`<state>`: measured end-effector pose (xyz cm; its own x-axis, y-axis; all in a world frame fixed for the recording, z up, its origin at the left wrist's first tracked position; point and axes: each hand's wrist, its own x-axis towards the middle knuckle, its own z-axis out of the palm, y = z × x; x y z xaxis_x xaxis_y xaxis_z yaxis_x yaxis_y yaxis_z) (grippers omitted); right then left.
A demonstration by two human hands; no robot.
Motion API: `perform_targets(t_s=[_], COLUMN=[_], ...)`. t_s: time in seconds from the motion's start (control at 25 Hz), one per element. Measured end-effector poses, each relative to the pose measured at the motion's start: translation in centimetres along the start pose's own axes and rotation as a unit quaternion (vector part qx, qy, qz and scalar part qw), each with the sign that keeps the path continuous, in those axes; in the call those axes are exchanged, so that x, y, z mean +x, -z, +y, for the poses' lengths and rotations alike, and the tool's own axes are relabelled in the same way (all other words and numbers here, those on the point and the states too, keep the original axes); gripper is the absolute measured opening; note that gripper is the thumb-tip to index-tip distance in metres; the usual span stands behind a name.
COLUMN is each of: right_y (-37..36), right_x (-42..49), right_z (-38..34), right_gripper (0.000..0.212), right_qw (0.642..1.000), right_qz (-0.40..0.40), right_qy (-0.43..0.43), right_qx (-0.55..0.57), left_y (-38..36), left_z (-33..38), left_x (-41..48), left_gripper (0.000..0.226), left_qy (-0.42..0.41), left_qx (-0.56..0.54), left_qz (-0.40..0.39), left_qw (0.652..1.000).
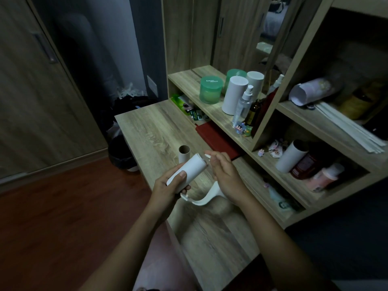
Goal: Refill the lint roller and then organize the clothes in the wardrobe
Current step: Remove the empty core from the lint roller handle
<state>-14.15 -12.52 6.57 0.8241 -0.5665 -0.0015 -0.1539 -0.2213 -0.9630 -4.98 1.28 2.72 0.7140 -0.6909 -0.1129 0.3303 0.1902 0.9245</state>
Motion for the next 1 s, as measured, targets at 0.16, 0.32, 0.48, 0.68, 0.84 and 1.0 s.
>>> perform_targets(t_s=[0.16,0.32,0.48,0.68,0.84,1.0], right_y=[0.3,0.6,-0.5,-2.8,-2.9,-2.5], right_x=[-0.7,-1.1,0.1,2.3,2.7,2.5], right_z=[0.5,4.3,10.9,16.4,17.9,14.7], right_gripper=[0.022,0.017,0.016,0.037,0.04,0.033], right_qw=[0.999,0.99,0.968,0.946,0.906,0.9], right_qz=[-0.015,0.023,0.056,0.154,0.136,0.173], right_qy=[-0.03,-0.108,-0.231,-0.267,-0.262,-0.215], right_qx=[0.042,0.086,0.076,-0.095,-0.304,-0.337], left_y=[-0.2,0.4,0.5,0.1,0.2,0.3], left_z=[-0.4,-0.2,-0.7,-1.1,-1.5,-1.7], left_x=[0.5,1.6,2.0,2.6,3.0,3.3], left_gripper=[0.045,0.045,0.046,0.053,0.044,0.05], left_qy=[0.011,-0.002,-0.003,0.008,0.022,0.026], left_qx=[-0.015,-0.004,-0.007,0.004,0.018,0.042], left_qz=[0.028,0.089,0.07,0.068,0.073,0.058], left_qw=[0.999,0.996,0.998,0.998,0.997,0.997])
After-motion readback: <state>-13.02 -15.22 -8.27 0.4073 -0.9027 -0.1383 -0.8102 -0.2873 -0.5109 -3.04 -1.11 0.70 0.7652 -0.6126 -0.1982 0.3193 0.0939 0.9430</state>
